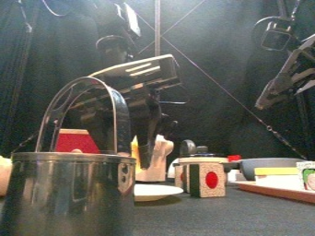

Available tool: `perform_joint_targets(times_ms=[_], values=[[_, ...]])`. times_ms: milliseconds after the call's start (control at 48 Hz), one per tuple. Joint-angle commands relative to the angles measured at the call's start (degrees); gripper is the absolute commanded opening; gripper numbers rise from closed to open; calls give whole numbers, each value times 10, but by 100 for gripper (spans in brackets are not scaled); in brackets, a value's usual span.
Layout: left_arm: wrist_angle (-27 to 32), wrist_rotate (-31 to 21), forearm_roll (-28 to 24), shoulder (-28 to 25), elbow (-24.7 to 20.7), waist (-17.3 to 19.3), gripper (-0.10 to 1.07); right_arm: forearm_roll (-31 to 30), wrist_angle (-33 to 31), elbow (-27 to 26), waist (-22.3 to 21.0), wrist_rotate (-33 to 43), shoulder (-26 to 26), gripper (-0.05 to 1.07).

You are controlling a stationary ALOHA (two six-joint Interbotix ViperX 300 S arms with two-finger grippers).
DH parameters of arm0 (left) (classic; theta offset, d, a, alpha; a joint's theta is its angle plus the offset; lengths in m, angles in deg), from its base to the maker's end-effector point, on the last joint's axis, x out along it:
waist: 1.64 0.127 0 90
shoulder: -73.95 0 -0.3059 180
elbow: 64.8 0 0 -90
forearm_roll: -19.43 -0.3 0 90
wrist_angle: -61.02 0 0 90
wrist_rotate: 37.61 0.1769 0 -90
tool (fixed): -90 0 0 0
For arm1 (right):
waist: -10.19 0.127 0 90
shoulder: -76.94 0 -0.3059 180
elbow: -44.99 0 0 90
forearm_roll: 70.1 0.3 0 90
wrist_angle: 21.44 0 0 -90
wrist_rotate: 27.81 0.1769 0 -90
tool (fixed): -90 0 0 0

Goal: Place corn bottom in pan

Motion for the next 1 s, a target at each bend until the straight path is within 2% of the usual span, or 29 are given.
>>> perform_joint_targets(times_ms=[0,104,208,479,646,812,979], values=[[3,3,-4,18,-5,2,63,2,2,-5,1,0,-2,90],[4,14,-11,28,5,2,63,2,2,-5,1,0,-2,90],[4,51,-21,55,24,2,63,3,2,-5,1,0,-2,90],[4,243,1,140,84,-2,63,-2,2,-5,1,0,-2,90],[4,329,71,164,118,-6,63,-2,2,-5,1,0,-2,90],[6,378,117,184,147,-9,64,-2,2,-4,1,0,-2,90],[7,384,126,205,170,-21,64,-2,2,-4,1,-1,-2,90]])
